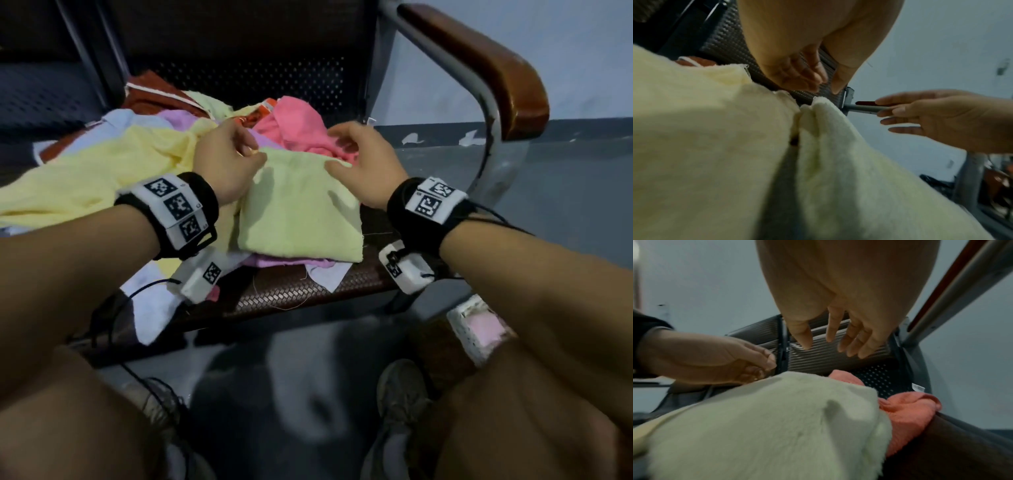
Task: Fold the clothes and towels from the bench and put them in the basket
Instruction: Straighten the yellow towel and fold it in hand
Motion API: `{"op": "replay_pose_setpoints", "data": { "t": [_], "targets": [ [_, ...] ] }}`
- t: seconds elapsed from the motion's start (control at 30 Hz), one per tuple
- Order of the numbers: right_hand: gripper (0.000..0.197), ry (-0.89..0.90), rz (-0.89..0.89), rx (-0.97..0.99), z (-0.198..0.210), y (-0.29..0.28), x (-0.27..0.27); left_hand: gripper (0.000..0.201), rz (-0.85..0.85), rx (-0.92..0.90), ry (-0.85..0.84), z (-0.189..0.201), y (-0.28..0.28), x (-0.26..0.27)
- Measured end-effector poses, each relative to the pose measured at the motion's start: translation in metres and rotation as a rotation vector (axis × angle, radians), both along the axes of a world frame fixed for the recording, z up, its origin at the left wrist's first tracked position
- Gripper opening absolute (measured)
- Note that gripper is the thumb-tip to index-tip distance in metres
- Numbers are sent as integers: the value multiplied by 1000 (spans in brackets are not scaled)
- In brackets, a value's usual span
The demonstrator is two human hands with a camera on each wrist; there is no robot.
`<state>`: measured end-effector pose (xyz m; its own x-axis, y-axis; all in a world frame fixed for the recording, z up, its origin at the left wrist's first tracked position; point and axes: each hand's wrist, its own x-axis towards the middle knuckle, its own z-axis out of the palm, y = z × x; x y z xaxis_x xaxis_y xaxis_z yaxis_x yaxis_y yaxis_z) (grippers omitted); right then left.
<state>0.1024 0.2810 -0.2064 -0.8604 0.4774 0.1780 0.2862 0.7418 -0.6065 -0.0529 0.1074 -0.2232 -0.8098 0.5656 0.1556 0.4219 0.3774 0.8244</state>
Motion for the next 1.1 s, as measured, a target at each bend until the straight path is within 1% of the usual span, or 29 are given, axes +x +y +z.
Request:
{"op": "replay_pose_setpoints", "data": {
  "t": [0.07, 0.1, 0.13, 0.17, 0.2, 0.23, 0.27, 0.3, 0.33, 0.37, 0.47, 0.5, 0.53, 0.57, 0.6, 0.63, 0.67, 0.7, 0.83, 0.9, 0.93, 1.0, 1.03, 1.07, 1.1],
  "targets": [
    [32, -113, 128, 31, -2, -7, 16, 12, -251, -34, 11, 1, -14, 11],
    [33, -189, 190, 53, -6, -11, 25, 17, -380, -103, 44, 0, -21, 17],
    [42, -252, 249, 98, -13, -14, 34, 28, -485, -202, 116, -3, -27, 22],
    [54, -317, 299, 152, -19, -16, 41, 48, -570, -315, 211, -8, -32, 26],
    [69, -373, 337, 188, -26, -17, 47, 69, -634, -422, 293, -12, -37, 28],
    [82, -426, 354, 202, -31, -18, 51, 86, -668, -506, 349, -16, -40, 29],
    [91, -456, 353, 198, -37, -17, 54, 96, -680, -566, 386, -19, -43, 29],
    [96, -479, 339, 193, -40, -17, 56, 100, -679, -607, 414, -19, -45, 27],
    [96, -482, 321, 201, -43, -16, 56, 97, -666, -627, 430, -19, -46, 26],
    [96, -480, 306, 218, -44, -16, 57, 87, -638, -623, 441, -17, -46, 24],
    [98, -431, 292, 222, -42, -16, 57, 35, -500, -476, 474, -9, -45, 24],
    [99, -416, 295, 209, -39, -18, 56, 19, -457, -414, 451, -6, -45, 25],
    [96, -404, 298, 202, -37, -19, 56, 8, -428, -362, 406, -4, -45, 25],
    [85, -392, 299, 207, -35, -20, 56, 8, -404, -321, 355, -3, -44, 25],
    [65, -360, 296, 216, -35, -19, 56, 14, -384, -289, 314, -1, -44, 26],
    [40, -322, 283, 213, -32, -19, 57, 19, -363, -270, 282, -1, -44, 25],
    [21, -285, 259, 184, -30, -18, 59, 23, -344, -262, 264, -1, -44, 25],
    [13, -256, 222, 133, -28, -16, 60, 28, -319, -273, 254, 0, -45, 25],
    [11, -194, 98, -136, -21, -13, 58, 43, -221, -352, 227, -5, -42, 22],
    [16, -198, 57, -199, -23, -14, 54, 42, -162, -409, 220, -7, -41, 21],
    [20, -198, 36, -216, -26, -14, 52, 38, -131, -428, 203, -8, -40, 20],
    [27, -205, -15, -227, -32, -14, 46, 29, -75, -389, 142, -10, -40, 18],
    [30, -221, -41, -225, -34, -13, 43, 29, -66, -329, 141, -10, -41, 18],
    [33, -250, -63, -224, -35, -12, 39, 28, -88, -266, 208, -8, -43, 19],
    [36, -283, -75, -226, -37, -9, 36, 26, -142, -219, 321, -6, -44, 19]
  ]
}}
